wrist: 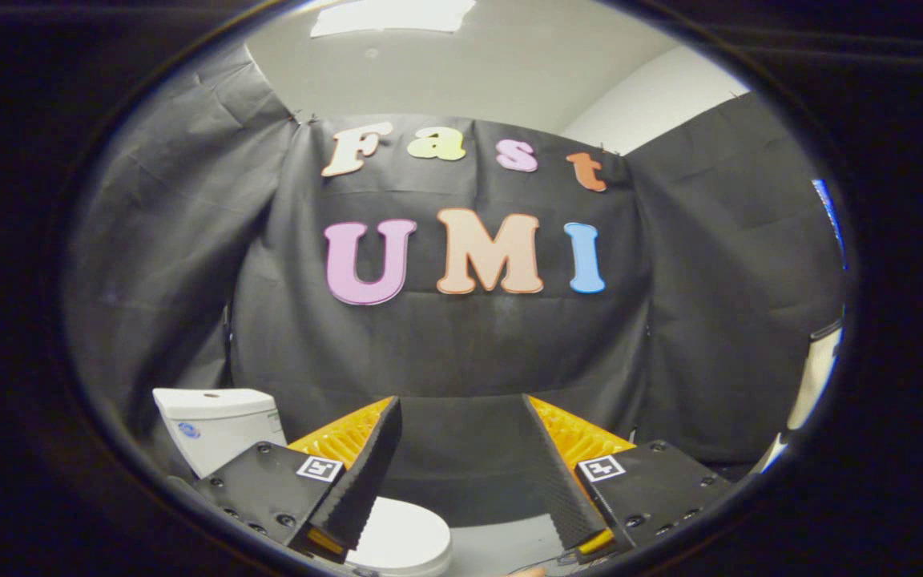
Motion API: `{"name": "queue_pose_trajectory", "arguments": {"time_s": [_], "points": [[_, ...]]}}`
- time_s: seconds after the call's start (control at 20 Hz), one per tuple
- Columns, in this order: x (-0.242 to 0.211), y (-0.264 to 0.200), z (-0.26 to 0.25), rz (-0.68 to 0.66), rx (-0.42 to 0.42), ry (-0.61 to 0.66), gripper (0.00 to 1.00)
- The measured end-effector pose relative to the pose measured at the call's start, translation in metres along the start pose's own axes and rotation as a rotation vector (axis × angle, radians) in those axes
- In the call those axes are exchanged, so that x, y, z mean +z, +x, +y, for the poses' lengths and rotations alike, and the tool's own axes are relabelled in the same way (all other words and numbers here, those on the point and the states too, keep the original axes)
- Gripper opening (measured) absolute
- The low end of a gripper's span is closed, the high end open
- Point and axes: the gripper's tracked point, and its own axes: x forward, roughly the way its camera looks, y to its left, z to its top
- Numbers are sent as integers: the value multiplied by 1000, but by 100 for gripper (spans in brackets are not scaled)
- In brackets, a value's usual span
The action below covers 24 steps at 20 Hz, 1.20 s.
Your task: Open the toilet lid.
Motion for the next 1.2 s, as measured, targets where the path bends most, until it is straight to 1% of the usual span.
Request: {"name": "queue_pose_trajectory", "arguments": {"time_s": [0.15, 0.3, 0.35, 0.4, 0.55, 0.7, 0.85, 1.0, 1.2], "points": [[-1, -11, -6, -16, -126, -7, 90], [-6, -21, -1, -33, -197, -60, 90], [-4, -21, -4, -47, -241, -88, 90], [-2, -20, -4, -61, -269, -114, 90], [-3, -23, 27, -70, -236, -109, 90], [2, -18, 45, -89, -241, -73, 89], [7, -11, 89, -108, -166, 1, 89], [3, -5, 130, -87, -95, 66, 88], [-10, -7, 203, -35, 57, 106, 87]]}}
